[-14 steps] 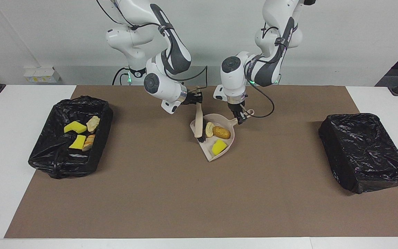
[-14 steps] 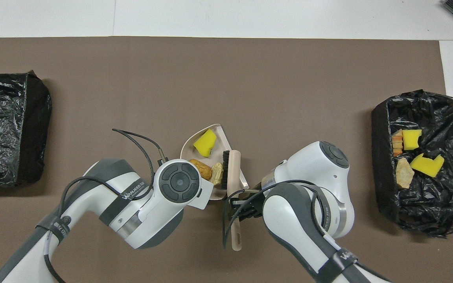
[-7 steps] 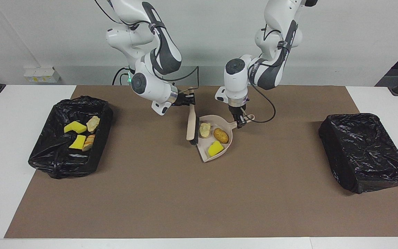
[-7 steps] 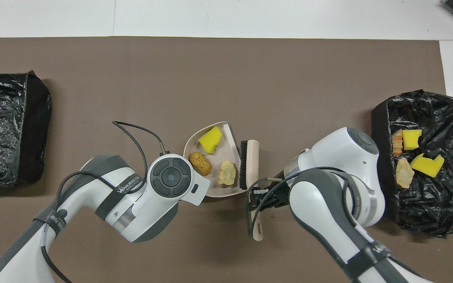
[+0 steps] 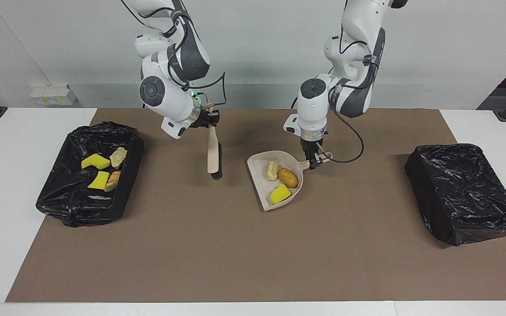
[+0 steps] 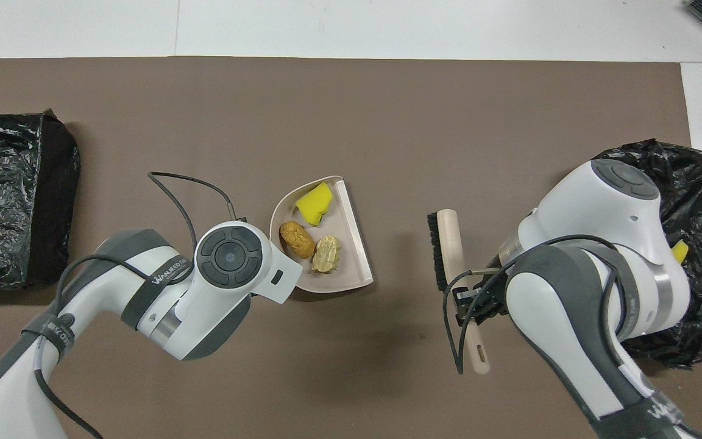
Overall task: Sweep and dump trash in bin
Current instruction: 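Carry the dustpan to the other bin and tip it with the left gripper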
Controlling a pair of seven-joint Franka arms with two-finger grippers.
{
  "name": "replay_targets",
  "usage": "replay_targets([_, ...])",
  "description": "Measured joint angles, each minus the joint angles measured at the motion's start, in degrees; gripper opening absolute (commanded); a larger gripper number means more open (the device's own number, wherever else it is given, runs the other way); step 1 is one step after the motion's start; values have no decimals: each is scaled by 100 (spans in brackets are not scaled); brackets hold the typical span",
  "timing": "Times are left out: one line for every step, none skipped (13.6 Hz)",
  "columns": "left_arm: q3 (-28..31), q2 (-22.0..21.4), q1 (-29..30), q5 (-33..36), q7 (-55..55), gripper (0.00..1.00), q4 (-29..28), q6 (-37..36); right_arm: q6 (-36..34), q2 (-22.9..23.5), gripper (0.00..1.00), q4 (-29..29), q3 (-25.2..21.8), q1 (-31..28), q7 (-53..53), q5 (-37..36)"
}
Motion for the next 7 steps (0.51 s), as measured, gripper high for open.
replay_targets([111,-70,-4,-106,189,0,0,2,-113,-1,0,39,0,-32,129,-243])
replay_targets([257,-165,-19,-284,468,0,-1,2,-142,-7,0,42,14,-6,323,-353])
replay_targets([460,-295,-52,-465,820,0,-2,-3,-142,-11,0,42,39,95,509,-378])
replay_targets([693,-432,-105,-616,1136,0,-4,-28,-128,-17,0,39,60,240,659,-383])
replay_targets([926,-571,-150,-768,1466,0,-8,-76,-86,-32,0,32,85,396,808,-385])
replay_targets([1155,-704,-174,-885,1813,0,-13,-138,-62,-52,0,30,102,553,1002,-385])
replay_targets([1394,-830,-183,-961,2181,0,-16,-227,-23,-65,0,29,108,729,1267,-384])
